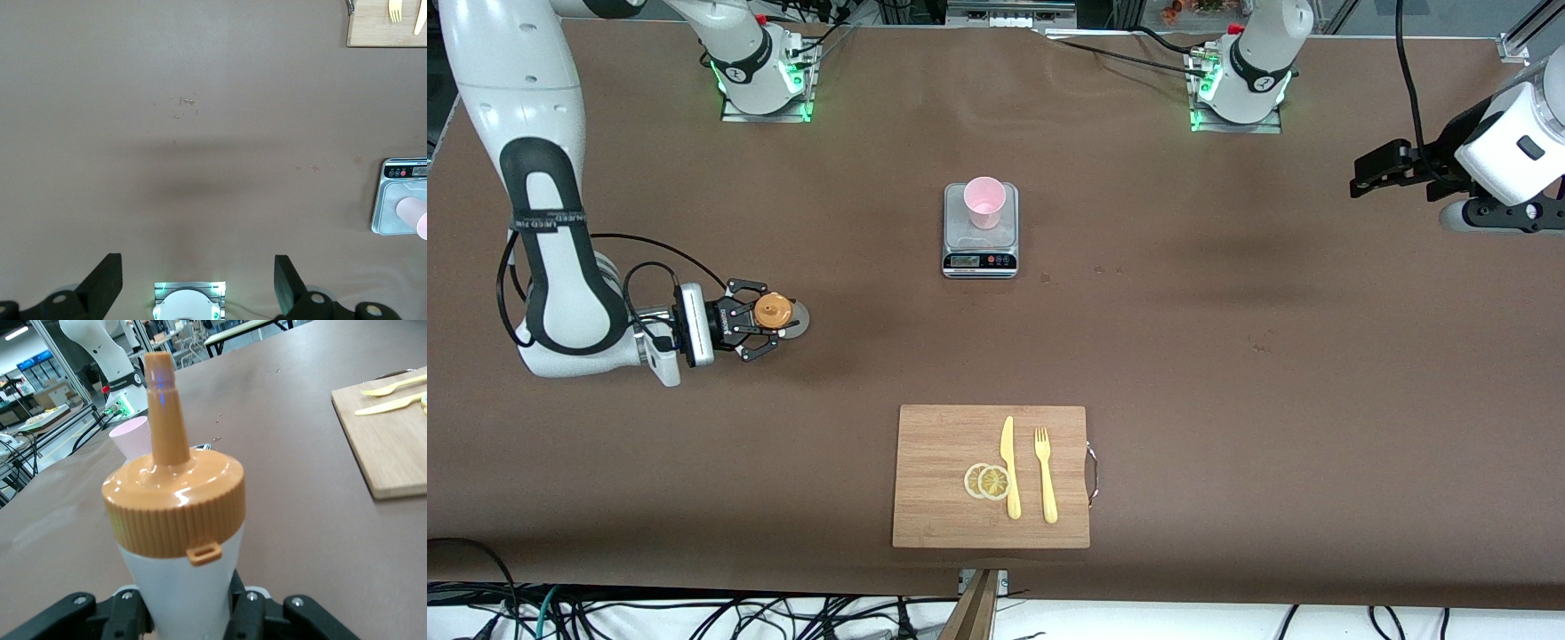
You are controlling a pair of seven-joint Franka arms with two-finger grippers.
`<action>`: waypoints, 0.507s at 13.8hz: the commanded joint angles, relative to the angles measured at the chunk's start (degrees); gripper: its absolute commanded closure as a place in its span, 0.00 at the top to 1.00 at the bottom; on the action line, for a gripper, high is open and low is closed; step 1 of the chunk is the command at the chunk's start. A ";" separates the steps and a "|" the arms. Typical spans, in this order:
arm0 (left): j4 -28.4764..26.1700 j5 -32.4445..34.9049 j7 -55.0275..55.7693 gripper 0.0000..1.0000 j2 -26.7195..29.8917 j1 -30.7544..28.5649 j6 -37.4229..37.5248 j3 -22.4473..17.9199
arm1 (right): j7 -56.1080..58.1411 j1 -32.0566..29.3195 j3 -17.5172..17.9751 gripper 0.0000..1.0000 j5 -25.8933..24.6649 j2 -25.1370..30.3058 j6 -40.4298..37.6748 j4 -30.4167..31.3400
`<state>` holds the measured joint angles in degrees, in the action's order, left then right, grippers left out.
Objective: Add sauce to pink cup with both arms
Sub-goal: 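Carry the bottle back and set it on the table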
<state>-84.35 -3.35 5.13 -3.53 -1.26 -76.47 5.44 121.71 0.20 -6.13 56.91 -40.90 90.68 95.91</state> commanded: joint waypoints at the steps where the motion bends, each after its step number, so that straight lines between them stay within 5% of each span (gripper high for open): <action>1: 0.32 1.24 -1.35 1.00 -0.07 -0.06 -0.17 0.09 | 3.97 -0.98 -0.55 0.00 1.71 -1.45 -2.17 0.59; 7: 0.32 1.24 -1.35 1.00 -0.07 0.03 -0.26 0.09 | 9.42 -1.78 -1.52 0.01 1.80 -4.53 -2.17 0.85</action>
<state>-84.35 -3.35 5.13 -3.53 -1.26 -76.47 5.44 129.20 -1.06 -7.47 57.98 -44.71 88.95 96.42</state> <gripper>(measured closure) 0.000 0.626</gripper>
